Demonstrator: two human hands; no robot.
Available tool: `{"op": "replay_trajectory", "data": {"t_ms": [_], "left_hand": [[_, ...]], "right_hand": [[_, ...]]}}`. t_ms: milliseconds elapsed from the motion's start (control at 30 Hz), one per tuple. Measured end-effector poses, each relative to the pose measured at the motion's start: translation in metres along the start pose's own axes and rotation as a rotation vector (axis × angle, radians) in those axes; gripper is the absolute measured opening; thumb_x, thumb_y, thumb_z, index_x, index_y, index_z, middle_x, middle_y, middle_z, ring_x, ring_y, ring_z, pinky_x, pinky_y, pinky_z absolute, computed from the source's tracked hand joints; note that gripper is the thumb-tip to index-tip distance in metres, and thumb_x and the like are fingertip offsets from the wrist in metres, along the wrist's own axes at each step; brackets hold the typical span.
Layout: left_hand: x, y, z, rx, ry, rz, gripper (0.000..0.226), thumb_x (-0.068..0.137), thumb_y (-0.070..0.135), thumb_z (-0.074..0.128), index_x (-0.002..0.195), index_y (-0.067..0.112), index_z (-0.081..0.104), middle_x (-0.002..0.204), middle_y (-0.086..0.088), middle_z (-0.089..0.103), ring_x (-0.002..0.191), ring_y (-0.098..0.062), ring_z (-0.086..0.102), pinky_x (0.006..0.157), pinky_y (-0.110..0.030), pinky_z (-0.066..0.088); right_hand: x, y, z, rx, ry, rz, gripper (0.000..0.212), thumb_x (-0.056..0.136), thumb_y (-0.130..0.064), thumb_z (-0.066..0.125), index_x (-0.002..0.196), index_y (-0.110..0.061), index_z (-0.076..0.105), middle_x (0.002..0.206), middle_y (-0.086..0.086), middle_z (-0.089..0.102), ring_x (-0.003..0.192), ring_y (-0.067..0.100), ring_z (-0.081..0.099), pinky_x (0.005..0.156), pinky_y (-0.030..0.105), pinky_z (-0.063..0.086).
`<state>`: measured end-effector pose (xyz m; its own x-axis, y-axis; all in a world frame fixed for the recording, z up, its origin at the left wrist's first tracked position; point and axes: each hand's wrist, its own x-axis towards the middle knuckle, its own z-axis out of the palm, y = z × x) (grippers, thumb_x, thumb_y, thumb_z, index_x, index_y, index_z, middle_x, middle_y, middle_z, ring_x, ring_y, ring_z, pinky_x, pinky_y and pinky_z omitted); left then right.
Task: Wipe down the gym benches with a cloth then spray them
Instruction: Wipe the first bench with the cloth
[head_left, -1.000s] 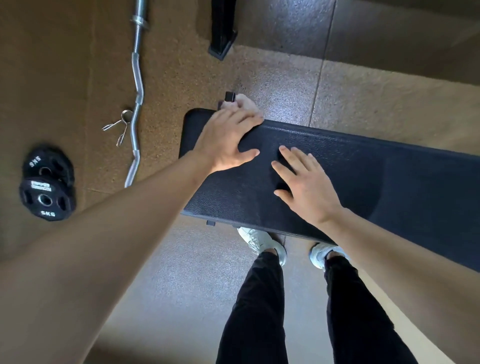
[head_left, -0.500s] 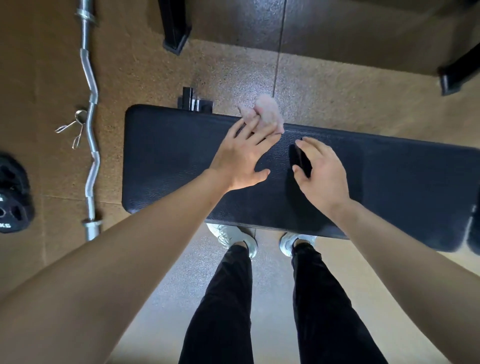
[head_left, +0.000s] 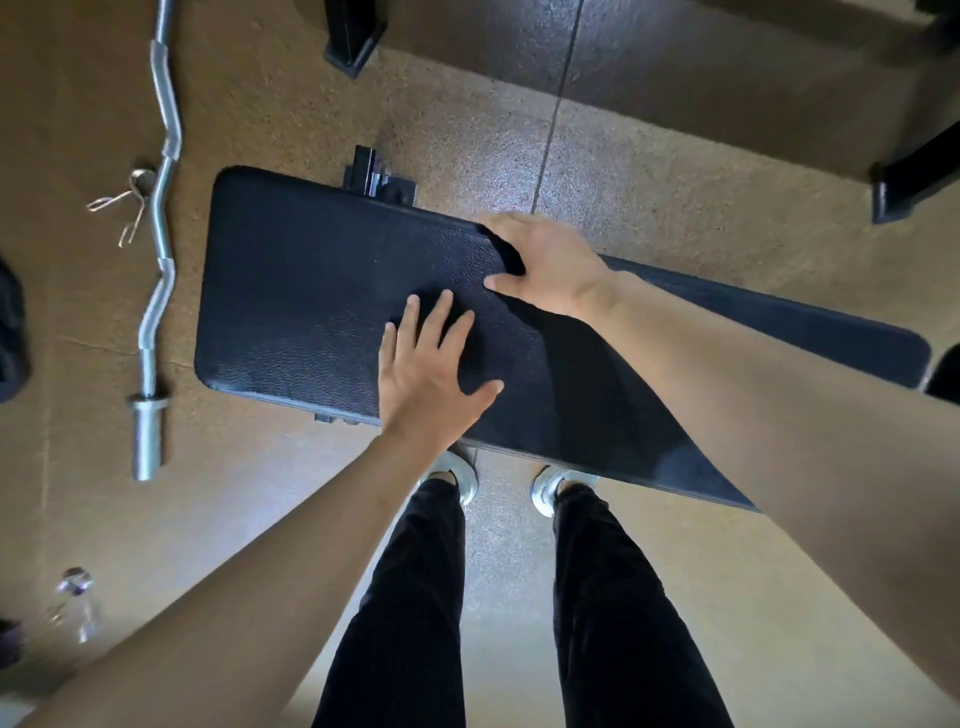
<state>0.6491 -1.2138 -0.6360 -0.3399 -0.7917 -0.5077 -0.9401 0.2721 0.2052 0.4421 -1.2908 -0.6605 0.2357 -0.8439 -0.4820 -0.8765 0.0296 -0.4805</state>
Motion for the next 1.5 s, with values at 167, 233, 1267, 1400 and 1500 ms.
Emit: {"op": "replay_trajectory", "data": {"t_ms": [167,233,1267,1400,1500], "left_hand": [[0.023,0.006,-0.017,-0.046,0.132,-0.076,0.087,0.08,0.066,0.068,0.154,0.032,0.038,0.161,0.009,0.032,0.147,-0.022,0.028,0.117,-0.045,0.03],[0.044,0.008,-0.028,-0.006,0.135,-0.062,0.088,0.08,0.067,0.067,0.155,0.033,0.036,0.161,0.009,0.03,0.147,-0.022,0.026,0.118,-0.044,0.028],[0.195,-0.033,-0.059,0.116,0.005,0.119,0.07,0.082,0.081,0.034,0.115,0.029,0.069,0.097,0.007,0.068,0.097,-0.022,0.065,0.067,-0.036,0.053],[0.231,-0.029,-0.066,0.192,-0.129,0.303,0.071,0.081,0.08,0.029,0.129,0.037,0.058,0.11,0.01,0.065,0.105,-0.02,0.061,0.073,-0.035,0.042],[0.247,-0.027,-0.069,0.136,-0.178,0.345,0.071,0.081,0.08,0.032,0.134,0.04,0.055,0.117,0.011,0.065,0.111,-0.019,0.06,0.079,-0.035,0.044]], "right_hand": [[-0.021,0.02,0.0,-0.047,0.079,0.012,0.07,0.09,-0.049,0.07,0.151,-0.022,0.046,0.145,0.0,0.054,0.128,0.029,0.05,0.108,0.046,0.042],[-0.03,0.039,0.001,0.005,0.115,0.083,0.067,0.087,-0.054,0.071,0.144,-0.022,0.054,0.134,0.001,0.061,0.122,0.029,0.053,0.103,0.043,0.044],[0.221,0.164,0.118,-0.085,-0.491,0.08,0.055,0.088,-0.033,0.075,0.139,-0.022,0.057,0.136,0.009,0.05,0.121,0.034,0.058,0.097,0.037,0.051],[0.249,0.168,0.167,-0.151,-0.594,-0.024,0.072,0.097,-0.034,0.066,0.158,-0.027,0.029,0.17,0.012,0.013,0.14,0.043,0.042,0.101,0.032,0.05],[0.259,0.173,0.197,-0.306,-0.644,0.027,0.075,0.098,-0.038,0.063,0.161,-0.034,0.023,0.171,0.009,-0.015,0.151,0.049,0.018,0.117,0.053,0.034]]}}
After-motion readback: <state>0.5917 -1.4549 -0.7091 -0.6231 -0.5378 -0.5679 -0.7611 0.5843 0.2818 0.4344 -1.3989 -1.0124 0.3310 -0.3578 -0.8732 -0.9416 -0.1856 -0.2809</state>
